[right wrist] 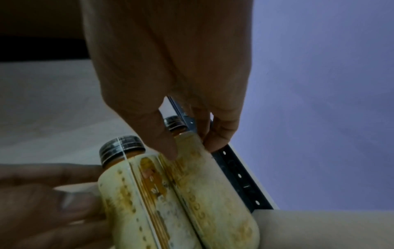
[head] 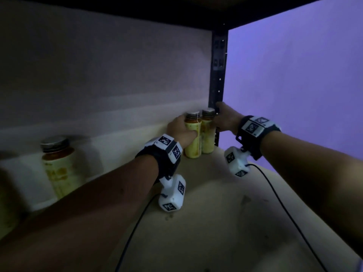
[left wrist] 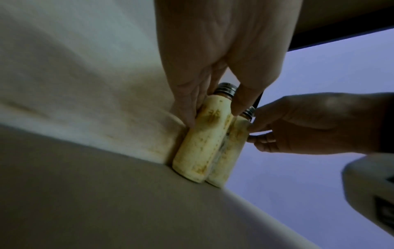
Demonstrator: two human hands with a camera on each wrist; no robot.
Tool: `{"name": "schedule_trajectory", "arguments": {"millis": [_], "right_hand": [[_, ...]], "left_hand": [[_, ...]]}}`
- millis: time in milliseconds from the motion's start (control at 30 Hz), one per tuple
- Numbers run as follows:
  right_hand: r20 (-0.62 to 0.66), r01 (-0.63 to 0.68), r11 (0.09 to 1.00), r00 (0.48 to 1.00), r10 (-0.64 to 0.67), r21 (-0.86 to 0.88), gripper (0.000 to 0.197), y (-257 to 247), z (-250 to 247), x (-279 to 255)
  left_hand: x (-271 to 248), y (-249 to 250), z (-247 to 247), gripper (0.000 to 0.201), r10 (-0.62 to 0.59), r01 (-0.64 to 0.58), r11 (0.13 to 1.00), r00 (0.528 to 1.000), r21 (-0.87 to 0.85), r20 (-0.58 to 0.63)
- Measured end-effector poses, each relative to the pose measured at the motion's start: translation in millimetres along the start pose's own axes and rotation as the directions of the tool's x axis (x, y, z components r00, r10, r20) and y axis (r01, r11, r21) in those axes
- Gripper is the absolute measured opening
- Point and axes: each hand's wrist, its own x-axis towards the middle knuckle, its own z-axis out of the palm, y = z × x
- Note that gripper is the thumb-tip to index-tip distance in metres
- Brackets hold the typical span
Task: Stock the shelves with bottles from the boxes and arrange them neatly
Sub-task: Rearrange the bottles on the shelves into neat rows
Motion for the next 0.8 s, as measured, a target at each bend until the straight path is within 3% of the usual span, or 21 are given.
{"name": "schedule_trajectory", "arguments": {"millis": [67,200,300,500,700,800], "right_hand": [[0.031,0.022,0.990,0.999,-0.018,-0.141,0.015,1,-1,-2],[0.040,0.114,0.949,0.993,-0.107,-0.294,0.022,0,0,-22],[0.046,0.137,0.961,0.991,-0.129,-0.242,0.024,-13,-3,-54],[0.123,0.188,0.974,0.977,-0.173,-0.124,0.025,-67,3,-127],[0.247,0.196,0.980,0.950,-0.189,-0.007,0.032,-122,32,-192],[0.299,0.203,0.978,0.932,-0.207,0.047,0.033,-145,55,-216]], "left_hand": [[0,-3,7,0.036,-0.036,0.032,0.996,0.998,-0.084,-0.046],[-7,-7,2,0.034,-0.081,0.065,0.981,0.994,-0.181,-0.078],[-27,-5,-9,0.028,-0.057,0.041,0.987,0.993,-0.159,-0.100],[-91,5,-57,0.030,-0.149,0.118,0.978,0.972,-0.171,-0.182],[-171,9,-122,0.028,-0.237,0.197,0.969,0.917,-0.152,-0.320],[-210,0,-149,0.028,-0.318,0.287,0.948,0.865,-0.136,-0.388]]}}
